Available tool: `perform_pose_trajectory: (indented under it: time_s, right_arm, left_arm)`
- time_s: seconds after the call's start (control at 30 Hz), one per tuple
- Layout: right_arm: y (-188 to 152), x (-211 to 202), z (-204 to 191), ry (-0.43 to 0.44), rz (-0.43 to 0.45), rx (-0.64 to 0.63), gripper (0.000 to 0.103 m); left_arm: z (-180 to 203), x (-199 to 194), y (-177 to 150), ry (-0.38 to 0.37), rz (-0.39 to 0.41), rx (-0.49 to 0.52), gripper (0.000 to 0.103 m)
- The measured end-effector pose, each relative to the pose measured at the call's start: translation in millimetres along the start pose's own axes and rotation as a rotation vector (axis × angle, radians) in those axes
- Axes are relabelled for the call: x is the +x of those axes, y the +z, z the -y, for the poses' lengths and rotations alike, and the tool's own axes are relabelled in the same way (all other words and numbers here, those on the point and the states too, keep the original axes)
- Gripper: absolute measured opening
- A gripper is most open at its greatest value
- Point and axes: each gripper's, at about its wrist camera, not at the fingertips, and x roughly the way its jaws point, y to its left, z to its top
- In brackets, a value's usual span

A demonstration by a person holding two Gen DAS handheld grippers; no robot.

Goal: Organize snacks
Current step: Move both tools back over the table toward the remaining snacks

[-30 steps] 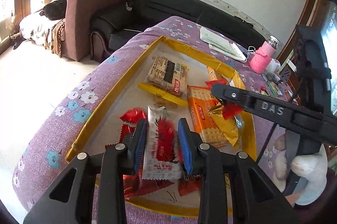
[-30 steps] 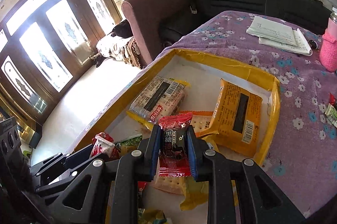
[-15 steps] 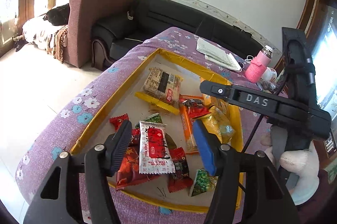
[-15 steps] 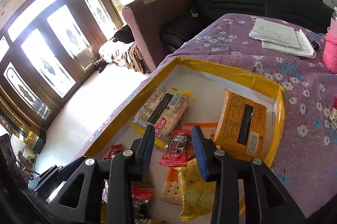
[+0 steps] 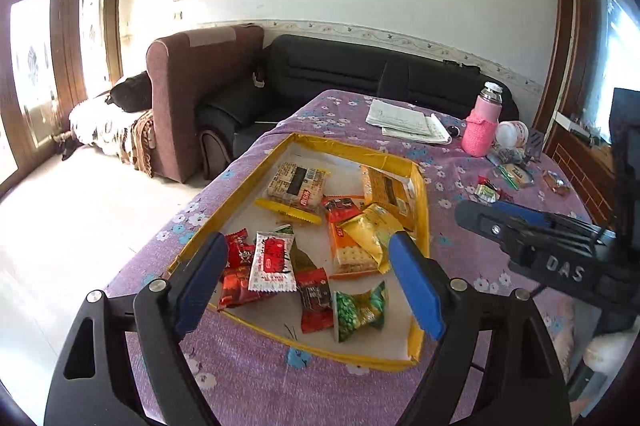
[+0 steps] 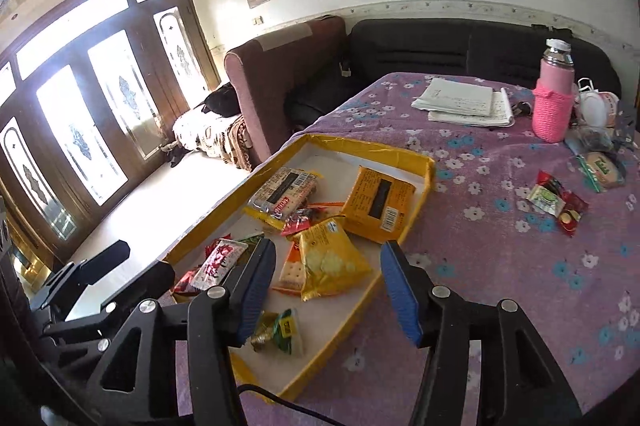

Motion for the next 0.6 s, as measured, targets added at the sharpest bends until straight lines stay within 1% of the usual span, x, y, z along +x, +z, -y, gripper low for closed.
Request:
perform_pose_trajectory:
  time_s: [0.07, 0.23, 0.4, 0.6]
  right_arm:
    - [-10, -14, 4, -0.006, 0.015, 0.015, 0.06]
    - [-30, -39, 19, -0.018, 0.035, 0.072, 0.062]
    - [-39, -55, 33, -0.019, 0.053, 0.128, 0.063]
    - [-44, -73, 46, -0.029, 0.082, 0.158, 0.063]
  left_arm:
    - [10, -7, -3, 0.011, 0.008, 0.029, 0.083]
    - [33, -15, -8, 0.004, 0.0, 0.078, 0.083]
    - [50, -26, -13, -0.01, -0.005, 0.117, 0.083]
    - [66, -33, -15, -0.025, -0.011, 0.141, 0.083]
